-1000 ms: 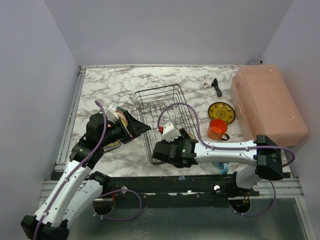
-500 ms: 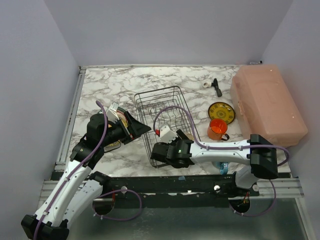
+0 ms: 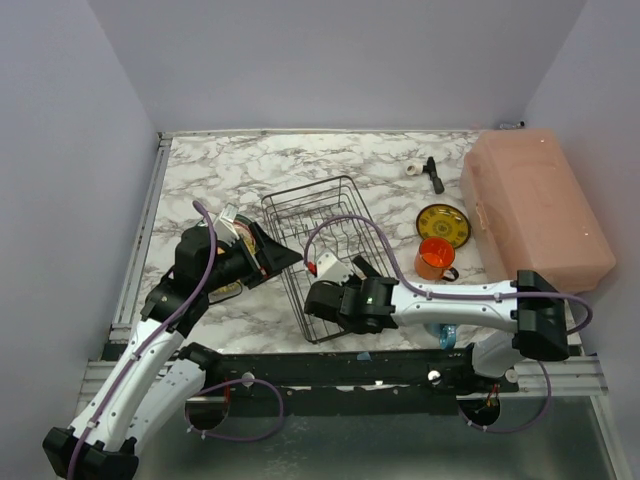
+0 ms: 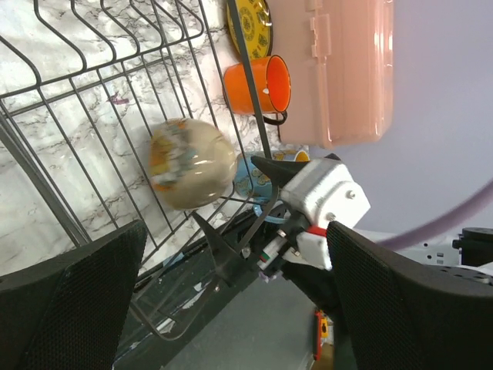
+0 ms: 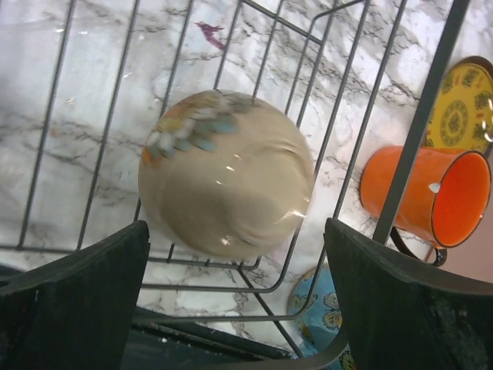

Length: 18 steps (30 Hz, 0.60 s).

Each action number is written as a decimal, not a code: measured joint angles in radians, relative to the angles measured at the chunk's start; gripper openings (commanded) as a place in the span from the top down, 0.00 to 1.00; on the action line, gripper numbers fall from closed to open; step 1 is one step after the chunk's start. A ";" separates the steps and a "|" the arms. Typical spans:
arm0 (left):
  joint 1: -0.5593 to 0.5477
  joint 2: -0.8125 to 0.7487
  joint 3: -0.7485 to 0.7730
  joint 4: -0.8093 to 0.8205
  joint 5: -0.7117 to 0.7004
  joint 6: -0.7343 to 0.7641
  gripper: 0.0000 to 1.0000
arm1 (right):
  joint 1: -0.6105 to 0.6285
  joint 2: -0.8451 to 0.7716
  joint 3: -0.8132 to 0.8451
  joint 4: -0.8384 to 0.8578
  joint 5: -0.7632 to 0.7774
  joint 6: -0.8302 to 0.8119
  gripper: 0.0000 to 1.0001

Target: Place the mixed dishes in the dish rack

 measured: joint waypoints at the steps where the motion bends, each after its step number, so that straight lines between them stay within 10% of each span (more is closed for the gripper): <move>1: 0.000 0.003 0.000 0.000 0.000 0.000 0.01 | 0.000 -0.015 0.000 0.003 -0.021 -0.009 0.00; 18: 0.013 0.019 -0.001 -0.013 0.000 0.050 0.01 | -0.096 -0.056 0.046 0.216 -0.201 0.022 0.08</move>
